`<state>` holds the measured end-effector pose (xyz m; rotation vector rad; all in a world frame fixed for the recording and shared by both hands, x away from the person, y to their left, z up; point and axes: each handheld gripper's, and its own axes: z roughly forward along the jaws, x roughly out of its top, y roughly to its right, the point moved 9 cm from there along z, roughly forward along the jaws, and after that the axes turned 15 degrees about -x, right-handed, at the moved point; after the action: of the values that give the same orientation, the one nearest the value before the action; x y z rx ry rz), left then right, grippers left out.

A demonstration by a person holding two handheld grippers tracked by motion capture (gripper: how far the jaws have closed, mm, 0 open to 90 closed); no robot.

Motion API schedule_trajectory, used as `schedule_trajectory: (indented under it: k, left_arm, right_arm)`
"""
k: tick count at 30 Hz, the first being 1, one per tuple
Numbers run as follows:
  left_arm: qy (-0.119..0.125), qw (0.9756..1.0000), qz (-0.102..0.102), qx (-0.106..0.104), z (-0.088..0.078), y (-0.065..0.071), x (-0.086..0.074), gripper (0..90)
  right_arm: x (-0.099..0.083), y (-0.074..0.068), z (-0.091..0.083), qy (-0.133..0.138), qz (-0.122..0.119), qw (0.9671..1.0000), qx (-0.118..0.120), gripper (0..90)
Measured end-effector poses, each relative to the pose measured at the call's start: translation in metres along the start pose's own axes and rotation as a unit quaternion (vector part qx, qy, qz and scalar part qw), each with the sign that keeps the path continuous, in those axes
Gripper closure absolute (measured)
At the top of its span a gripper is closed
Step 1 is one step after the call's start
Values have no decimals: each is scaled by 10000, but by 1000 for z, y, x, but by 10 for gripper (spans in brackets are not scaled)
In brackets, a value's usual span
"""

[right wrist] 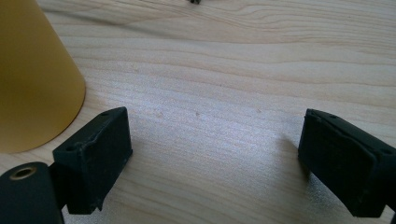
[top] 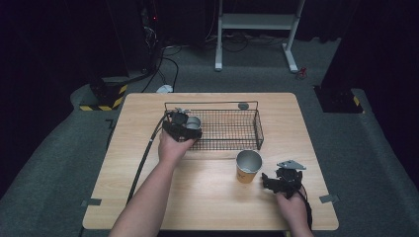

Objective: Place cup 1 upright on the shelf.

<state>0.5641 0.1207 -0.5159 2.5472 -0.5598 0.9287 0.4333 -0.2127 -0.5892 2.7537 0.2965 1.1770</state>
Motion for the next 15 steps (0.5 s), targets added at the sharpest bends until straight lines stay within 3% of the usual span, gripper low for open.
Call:
schedule_trajectory:
  k: [15]
  left_arm:
    - [229, 9993, 97, -294, -25, 12, -1, 7]
  right_arm:
    - [0, 0, 0, -2, 0, 10000, 1, 90]
